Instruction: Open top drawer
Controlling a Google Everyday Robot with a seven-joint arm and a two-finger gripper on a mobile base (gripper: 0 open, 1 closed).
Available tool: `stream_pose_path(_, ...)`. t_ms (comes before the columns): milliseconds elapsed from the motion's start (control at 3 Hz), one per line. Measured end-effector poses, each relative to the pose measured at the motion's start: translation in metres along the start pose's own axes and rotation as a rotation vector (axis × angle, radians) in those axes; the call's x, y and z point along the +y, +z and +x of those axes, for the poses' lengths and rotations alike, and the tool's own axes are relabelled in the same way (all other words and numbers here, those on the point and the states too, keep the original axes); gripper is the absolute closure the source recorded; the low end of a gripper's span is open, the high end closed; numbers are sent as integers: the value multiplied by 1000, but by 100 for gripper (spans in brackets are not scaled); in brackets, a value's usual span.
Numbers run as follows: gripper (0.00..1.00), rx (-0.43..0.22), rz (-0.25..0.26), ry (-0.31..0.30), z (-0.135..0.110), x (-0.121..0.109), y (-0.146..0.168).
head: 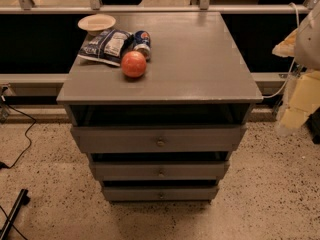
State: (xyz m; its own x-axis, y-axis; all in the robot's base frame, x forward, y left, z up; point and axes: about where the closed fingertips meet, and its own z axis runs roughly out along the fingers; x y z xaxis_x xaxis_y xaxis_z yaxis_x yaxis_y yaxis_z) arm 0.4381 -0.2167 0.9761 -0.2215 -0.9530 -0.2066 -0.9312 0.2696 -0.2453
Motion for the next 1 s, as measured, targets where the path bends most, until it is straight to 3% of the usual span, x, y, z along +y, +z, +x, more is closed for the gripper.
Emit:
stream_pose_path(667, 0, -19, 28, -11, -4, 1, 9)
stream_pose_path(1000, 0, -72, 45, -60, -14, 26, 46)
